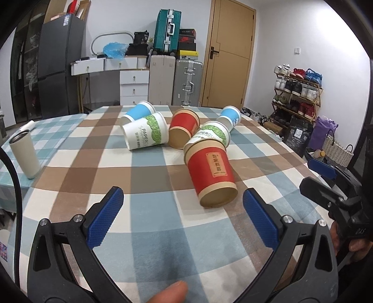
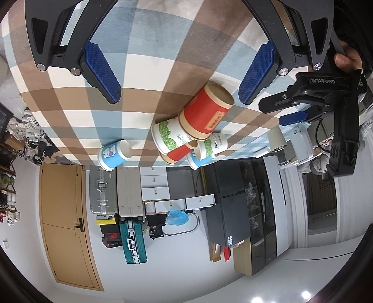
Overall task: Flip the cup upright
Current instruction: 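Move the left tool toward the tipped red paper cup, fingers open, then close the left tool fingers around the red cup's body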
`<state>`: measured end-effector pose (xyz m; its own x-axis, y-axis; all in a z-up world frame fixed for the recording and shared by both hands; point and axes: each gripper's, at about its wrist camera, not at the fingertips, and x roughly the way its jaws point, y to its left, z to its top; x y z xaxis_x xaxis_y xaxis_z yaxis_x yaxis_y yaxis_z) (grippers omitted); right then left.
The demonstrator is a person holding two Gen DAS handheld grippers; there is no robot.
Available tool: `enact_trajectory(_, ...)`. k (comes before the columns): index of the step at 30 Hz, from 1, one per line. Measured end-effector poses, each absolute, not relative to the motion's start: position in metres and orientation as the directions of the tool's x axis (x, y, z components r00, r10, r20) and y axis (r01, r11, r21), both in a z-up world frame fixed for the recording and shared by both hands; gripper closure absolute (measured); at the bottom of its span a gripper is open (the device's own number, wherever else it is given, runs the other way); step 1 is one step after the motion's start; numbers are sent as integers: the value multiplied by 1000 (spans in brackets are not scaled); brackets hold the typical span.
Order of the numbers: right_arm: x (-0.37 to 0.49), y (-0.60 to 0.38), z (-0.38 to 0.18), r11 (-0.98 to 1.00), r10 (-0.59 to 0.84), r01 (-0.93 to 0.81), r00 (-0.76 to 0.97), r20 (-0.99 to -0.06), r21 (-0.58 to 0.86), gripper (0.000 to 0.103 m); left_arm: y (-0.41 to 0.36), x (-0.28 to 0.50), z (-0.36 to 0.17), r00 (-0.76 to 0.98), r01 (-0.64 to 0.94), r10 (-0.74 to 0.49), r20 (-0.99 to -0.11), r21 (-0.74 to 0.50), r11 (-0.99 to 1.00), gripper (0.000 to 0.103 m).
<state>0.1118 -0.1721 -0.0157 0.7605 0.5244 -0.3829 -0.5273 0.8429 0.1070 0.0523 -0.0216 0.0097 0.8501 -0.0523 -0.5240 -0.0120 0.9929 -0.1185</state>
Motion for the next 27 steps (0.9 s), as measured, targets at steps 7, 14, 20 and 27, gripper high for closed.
enact_trajectory(7,121,-185,-17,856,510,-497,767,-389,142,0,-39,90,3,806,8,-82,-586,-127,992,4)
enact_trajectory(14,126,-189,-19,853,517,-496,759,-395,163,0,-49,118,-7,762,4,-97,-641,-145,989,11)
enact_trajectory(20,127,-191,-20,851,522,-496,754,-399,175,0,-52,133,-13,743,-11,-104,-661,-168,986,19)
enact_trajectory(27,127,-190,-21,850,522,-497,753,-400,173,0,-60,139,-16,717,18,-138,-683,-179,984,48)
